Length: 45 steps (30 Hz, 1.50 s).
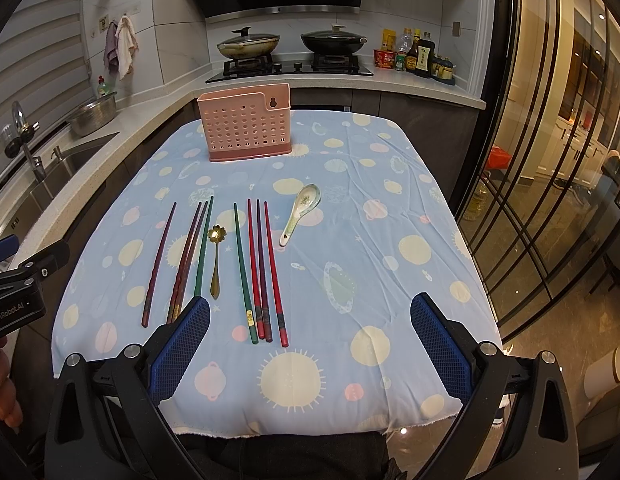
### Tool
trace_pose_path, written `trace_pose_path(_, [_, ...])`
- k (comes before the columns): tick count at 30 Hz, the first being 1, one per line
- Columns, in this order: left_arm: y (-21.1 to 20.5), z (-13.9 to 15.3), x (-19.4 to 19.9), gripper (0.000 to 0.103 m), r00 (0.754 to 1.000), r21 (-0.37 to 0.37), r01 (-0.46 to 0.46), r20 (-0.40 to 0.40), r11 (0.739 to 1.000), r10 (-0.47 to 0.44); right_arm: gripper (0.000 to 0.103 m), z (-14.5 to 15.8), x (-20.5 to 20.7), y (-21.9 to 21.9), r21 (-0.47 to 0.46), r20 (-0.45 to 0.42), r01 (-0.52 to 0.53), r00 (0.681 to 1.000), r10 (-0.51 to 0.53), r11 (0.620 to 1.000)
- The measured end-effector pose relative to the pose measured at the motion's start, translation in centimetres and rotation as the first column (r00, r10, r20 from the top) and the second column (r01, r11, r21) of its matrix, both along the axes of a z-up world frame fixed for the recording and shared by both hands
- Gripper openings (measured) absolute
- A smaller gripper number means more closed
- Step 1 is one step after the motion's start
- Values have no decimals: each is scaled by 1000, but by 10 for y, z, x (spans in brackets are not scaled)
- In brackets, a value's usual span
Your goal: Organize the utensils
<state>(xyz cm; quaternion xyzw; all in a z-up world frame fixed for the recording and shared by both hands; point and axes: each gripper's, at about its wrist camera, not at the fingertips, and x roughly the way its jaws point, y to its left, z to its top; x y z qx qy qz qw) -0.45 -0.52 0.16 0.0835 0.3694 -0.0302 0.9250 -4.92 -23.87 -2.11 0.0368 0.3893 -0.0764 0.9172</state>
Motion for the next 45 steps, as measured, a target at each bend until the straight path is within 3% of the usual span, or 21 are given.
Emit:
trace_pose_path(12, [-1,-1,0,96,1000,-8,6,-6,1000,-6,96,-1,0,-3,1,-1,0,1000,0,1000])
trace_pose_path(21, [5,-18,14,96,996,-53,-20,-90,998,15,96,-15,11,3,14,-35,2,999,-2,1000])
trace_pose_path(30, [24,-69,51,96,967,-110,-58,-255,992,28,96,-42,35,-12,62,-90,21,996,-15,998])
trace_pose_path(36, [28,-105,74,96,948,-105,-63,-316,992,26,96,-60,57,-16,81,-126,29,992,-18,996])
trace_pose_path(42, [26,-136,92,84,924,-108,-51,-382,993,6,96,-73,79,-19,98,-153,39,988,-24,994])
trace_pose_path(45, [27,-147,98,71,909,-133,-52,-417,990,-9,96,-79,90,-16,98,-167,33,986,-16,995])
